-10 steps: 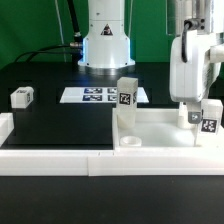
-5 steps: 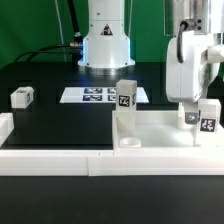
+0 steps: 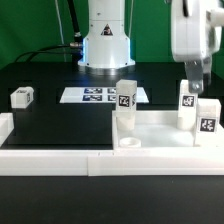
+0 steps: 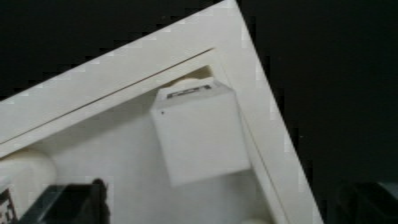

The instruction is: Assemble square table

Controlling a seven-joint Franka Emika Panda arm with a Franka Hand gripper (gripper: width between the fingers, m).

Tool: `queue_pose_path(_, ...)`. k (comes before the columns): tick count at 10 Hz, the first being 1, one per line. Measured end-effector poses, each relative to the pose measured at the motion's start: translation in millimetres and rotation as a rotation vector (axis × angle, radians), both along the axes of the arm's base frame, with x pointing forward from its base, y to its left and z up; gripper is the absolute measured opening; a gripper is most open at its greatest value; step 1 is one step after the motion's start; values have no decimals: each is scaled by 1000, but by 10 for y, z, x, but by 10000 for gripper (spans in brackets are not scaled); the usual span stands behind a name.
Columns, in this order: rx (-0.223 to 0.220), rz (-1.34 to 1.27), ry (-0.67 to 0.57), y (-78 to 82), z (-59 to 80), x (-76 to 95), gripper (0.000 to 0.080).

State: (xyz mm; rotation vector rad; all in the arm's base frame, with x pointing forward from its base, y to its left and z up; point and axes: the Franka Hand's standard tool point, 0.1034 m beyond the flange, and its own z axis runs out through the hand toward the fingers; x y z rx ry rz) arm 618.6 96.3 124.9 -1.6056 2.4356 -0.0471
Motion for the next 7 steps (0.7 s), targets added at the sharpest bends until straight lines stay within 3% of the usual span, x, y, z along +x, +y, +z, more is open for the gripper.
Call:
queue_pose_path(1,-6,29,-12,-73,75,4,648)
queue_pose_path(7,-9,34,-6,-63,36,-9,649)
